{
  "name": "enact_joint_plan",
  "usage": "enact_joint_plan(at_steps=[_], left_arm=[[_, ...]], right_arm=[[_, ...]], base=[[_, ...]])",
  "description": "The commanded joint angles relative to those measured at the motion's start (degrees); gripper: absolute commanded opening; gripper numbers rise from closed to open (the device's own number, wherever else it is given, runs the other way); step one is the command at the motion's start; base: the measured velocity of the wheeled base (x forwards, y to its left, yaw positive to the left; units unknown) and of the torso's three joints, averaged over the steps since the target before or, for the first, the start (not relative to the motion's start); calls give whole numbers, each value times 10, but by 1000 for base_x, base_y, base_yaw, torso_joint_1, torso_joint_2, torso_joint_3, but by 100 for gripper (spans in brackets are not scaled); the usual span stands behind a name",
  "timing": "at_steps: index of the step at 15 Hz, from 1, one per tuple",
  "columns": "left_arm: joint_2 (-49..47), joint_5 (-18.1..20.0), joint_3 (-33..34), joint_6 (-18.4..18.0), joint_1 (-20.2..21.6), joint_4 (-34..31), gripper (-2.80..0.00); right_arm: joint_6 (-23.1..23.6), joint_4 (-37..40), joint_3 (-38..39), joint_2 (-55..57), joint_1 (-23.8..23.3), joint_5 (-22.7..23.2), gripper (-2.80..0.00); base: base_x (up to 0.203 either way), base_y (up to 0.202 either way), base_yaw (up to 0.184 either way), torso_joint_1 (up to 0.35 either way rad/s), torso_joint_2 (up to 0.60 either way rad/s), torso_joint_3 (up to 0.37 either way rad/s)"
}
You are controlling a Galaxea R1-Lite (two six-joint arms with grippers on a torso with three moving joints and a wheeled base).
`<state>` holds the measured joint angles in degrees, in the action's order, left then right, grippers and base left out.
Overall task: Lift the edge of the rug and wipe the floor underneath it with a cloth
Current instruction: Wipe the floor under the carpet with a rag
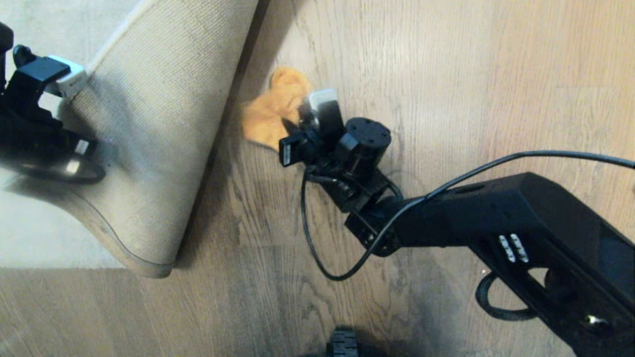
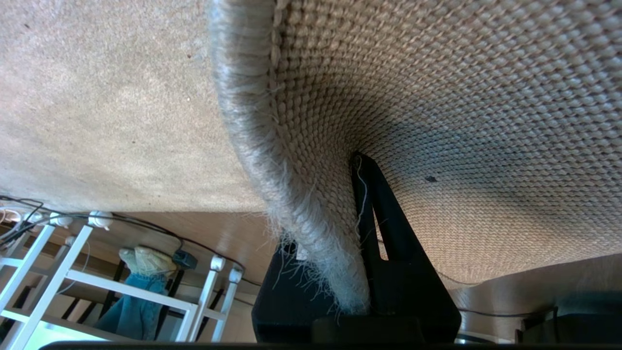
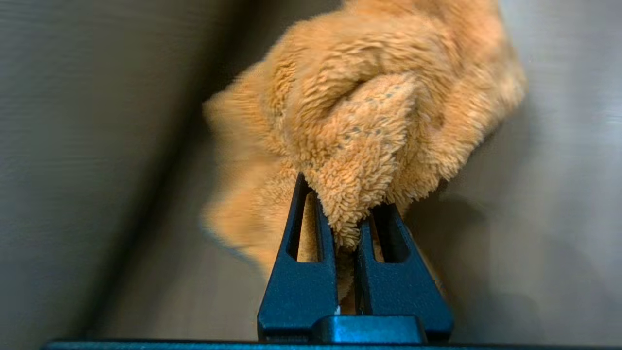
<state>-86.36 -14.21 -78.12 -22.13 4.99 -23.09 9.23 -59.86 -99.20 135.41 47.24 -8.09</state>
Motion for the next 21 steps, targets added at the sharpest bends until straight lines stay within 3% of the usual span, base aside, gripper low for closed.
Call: enact_joint_plan(at_steps=[1, 5, 11, 21], left_arm=[[0, -1, 0, -1, 0, -1, -280], [0, -1, 1, -1, 0, -1, -280], [-4, -1, 1, -1, 0, -1, -280], [-16, -1, 1, -2, 0, 0, -280]], right_arm=[[1, -15, 28, 1, 40, 3, -280], [1, -47, 74, 13, 99, -13, -280], [0, -59, 78, 35, 103, -16, -280], [0, -46, 10, 49, -1, -18, -280]], base=[[0, 0, 0, 0, 0, 0], [0, 0, 0, 0, 0, 0], [0, 0, 0, 0, 0, 0], [0, 0, 0, 0, 0, 0]])
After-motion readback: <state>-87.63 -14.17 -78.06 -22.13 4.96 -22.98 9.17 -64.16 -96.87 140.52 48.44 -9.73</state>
